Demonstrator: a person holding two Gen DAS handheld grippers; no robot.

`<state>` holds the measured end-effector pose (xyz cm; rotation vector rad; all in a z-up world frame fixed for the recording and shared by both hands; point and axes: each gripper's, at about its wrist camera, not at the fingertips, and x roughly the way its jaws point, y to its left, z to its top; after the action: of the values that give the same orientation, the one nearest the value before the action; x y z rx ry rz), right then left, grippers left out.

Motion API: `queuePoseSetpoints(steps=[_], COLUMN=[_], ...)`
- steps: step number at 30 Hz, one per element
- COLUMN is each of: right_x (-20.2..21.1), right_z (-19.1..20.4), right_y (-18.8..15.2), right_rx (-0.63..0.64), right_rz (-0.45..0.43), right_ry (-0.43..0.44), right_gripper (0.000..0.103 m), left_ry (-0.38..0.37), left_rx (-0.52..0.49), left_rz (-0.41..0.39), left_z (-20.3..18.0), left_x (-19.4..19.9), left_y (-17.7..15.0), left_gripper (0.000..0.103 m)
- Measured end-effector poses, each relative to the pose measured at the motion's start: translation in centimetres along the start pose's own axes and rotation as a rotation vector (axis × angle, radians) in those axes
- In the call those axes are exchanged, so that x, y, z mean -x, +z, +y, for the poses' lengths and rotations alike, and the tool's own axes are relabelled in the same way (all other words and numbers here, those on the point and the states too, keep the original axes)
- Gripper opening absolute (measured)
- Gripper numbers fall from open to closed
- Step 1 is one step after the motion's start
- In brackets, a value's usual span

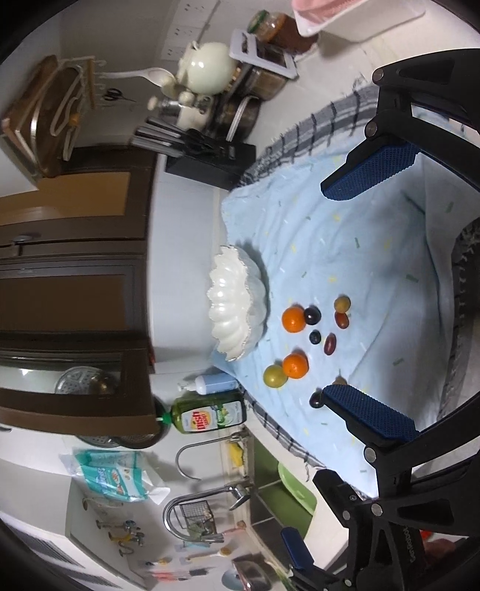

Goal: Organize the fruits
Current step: 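Close the left gripper on a small brown fruit while the right gripper grasps another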

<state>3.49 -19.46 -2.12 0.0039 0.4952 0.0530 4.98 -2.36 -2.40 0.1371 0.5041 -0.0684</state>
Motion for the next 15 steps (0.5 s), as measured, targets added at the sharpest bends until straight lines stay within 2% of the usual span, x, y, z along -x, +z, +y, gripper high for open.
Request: queuePoseSetpoints(steps=[4, 15], right_x=[-2.7, -10.7], right_z=[-0.3, -0.6], right_y=[-0.1, -1.3], right_rx=[-0.009, -0.028], right_rz=[0.049, 0.213], right_ry=[0.012, 0.081], right_gripper=[0.095, 0.074], left_ry=[-0.012, -0.047], left_rx=[-0.014, -0.05], left_rz=[0.043, 0.181], left_z=[-0.3, -1.3], left_x=[-2.5, -9.6], left_y=[0.1, -0.9], left_gripper=[0.092, 0.077])
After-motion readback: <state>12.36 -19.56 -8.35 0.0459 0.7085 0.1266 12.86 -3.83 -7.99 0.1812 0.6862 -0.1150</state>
